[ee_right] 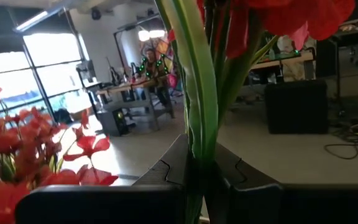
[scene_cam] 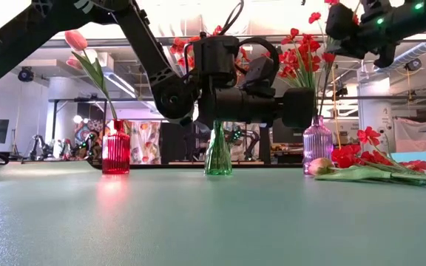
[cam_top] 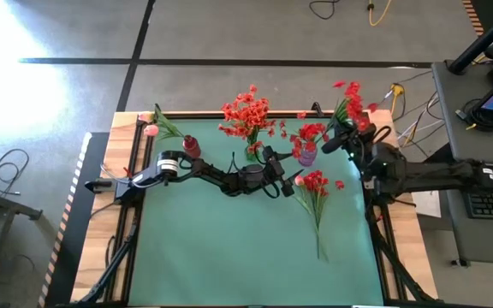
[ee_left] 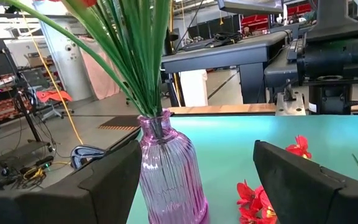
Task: Sort flowers into vase by color
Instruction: Put the middle right red flower in the violet flower vase, then put the pink flower in the red flower vase
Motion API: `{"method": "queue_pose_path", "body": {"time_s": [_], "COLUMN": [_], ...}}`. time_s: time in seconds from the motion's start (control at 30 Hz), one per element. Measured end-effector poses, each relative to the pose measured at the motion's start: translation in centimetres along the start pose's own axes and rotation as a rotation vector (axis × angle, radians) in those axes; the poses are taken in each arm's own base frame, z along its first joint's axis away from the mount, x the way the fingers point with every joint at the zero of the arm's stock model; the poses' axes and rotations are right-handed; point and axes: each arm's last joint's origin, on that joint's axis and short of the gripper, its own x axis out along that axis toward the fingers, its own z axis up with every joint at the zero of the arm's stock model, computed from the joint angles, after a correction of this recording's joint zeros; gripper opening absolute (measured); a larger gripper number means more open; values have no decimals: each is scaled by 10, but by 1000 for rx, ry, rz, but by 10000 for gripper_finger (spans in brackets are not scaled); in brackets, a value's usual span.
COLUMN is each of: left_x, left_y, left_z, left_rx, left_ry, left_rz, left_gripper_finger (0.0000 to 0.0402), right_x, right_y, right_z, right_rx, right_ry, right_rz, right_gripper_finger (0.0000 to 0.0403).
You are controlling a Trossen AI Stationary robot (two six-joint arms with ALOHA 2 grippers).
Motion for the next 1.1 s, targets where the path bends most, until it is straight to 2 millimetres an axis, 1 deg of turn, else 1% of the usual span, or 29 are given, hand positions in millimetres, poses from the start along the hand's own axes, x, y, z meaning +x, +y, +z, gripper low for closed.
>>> {"method": "queue_pose_path", "body": {"time_s": [0.57, 0.7, 0.9, 1.1], "left_x": [0, 0, 0, 0], "left_y": [0, 0, 0, -1], "left_z": [-1, 0, 0, 3], "left_rx": [3, 2, 2, 3], "left_ry": [8, 7, 8, 10], "left_rz": [-1, -1, -2, -4], "left_gripper_finger": [293, 293, 293, 293], "right_x": [5, 5, 5, 5], "right_y": [6, 7, 7, 7], "right_z": [-11, -11, -11, -16], "right_rx": [-77, -77, -70, -77], "right_ry": [36, 36, 41, 94], "right_rz": [4, 12, 25, 51], "right_gripper_finger": [26, 48, 99, 140]}}
